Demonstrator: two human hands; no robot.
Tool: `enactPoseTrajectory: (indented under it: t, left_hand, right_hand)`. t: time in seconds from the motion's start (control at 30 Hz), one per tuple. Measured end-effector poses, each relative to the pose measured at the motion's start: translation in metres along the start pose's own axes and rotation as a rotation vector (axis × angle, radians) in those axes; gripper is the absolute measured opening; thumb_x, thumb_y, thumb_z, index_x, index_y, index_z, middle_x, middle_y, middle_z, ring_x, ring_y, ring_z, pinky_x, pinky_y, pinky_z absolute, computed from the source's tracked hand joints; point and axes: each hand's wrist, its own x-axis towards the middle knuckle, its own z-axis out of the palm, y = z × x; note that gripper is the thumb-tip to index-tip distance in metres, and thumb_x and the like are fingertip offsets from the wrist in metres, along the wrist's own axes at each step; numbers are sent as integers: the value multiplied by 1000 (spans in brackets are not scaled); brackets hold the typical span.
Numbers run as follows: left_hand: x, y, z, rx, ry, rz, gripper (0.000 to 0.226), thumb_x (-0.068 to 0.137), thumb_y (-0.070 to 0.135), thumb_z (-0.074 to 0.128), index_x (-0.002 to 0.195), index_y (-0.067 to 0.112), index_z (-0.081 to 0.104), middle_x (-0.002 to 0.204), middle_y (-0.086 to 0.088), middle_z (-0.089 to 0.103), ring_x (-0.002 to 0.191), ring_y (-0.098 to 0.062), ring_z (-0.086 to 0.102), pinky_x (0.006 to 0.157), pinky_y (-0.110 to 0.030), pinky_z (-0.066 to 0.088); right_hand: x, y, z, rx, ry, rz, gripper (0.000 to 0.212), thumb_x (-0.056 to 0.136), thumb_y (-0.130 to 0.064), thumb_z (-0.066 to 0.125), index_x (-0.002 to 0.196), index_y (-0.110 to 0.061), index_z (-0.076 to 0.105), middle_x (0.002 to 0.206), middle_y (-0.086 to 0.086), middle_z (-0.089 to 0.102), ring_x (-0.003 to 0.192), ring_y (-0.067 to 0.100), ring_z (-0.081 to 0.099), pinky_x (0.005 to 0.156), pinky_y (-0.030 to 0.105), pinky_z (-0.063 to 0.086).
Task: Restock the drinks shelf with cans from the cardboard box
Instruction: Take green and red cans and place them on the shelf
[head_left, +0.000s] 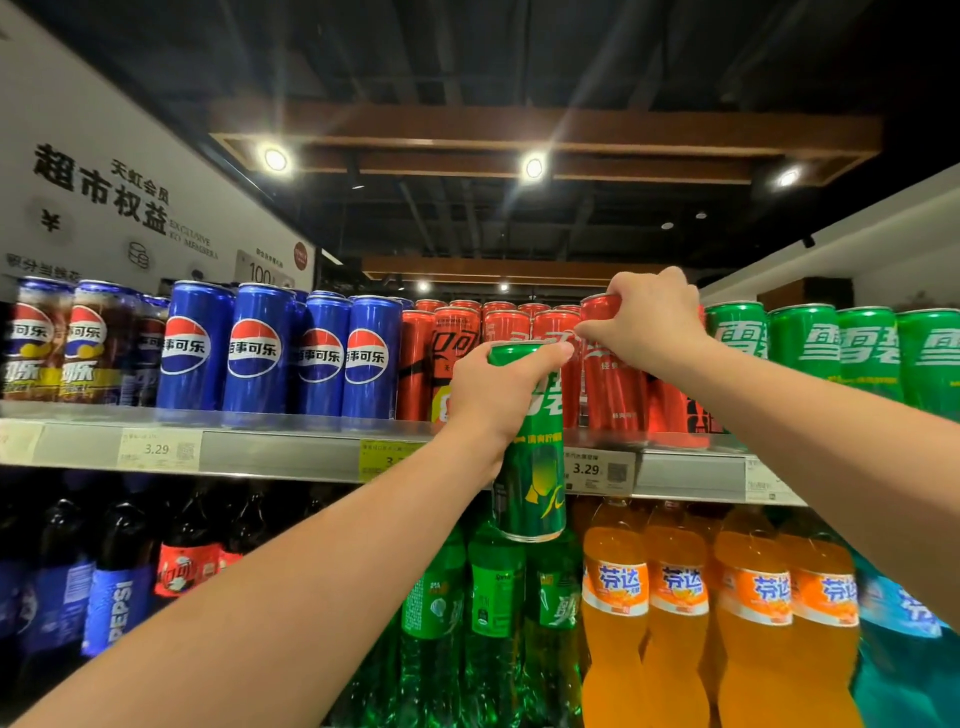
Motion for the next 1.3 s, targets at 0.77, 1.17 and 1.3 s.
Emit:
enactPoseTrajectory:
  t: [0.77,1.17,1.3]
  left_hand:
    - [10,5,20,-195,-112,-17,25,68,27,80,86,13,71,81,-8,74,72,-23,72,66,-36,57]
    - [-18,2,78,-195,-333,-111,40,71,29,78,103,7,68,86,-11,74,76,-26,73,60,-31,56]
    - [-29,0,110,-206,-353,-136,45,77,36,73,111,7,65,97,-14,73,88,-29,71,75,-40,58]
  right_hand:
    - [-78,6,-13,933,-23,72,20,88,-42,60,94,-22,63,87,-11,64,82,3,59,66,19,43]
    - [-146,63,-31,1180,-559,213,30,68,-35,82,95,-34,68,97,-9,74,89,9,71,69,24,54]
    - [-149,94,-43,1172,-508,269,38,71,-32,81,105,-24,66,99,-4,74,91,11,71,75,29,52]
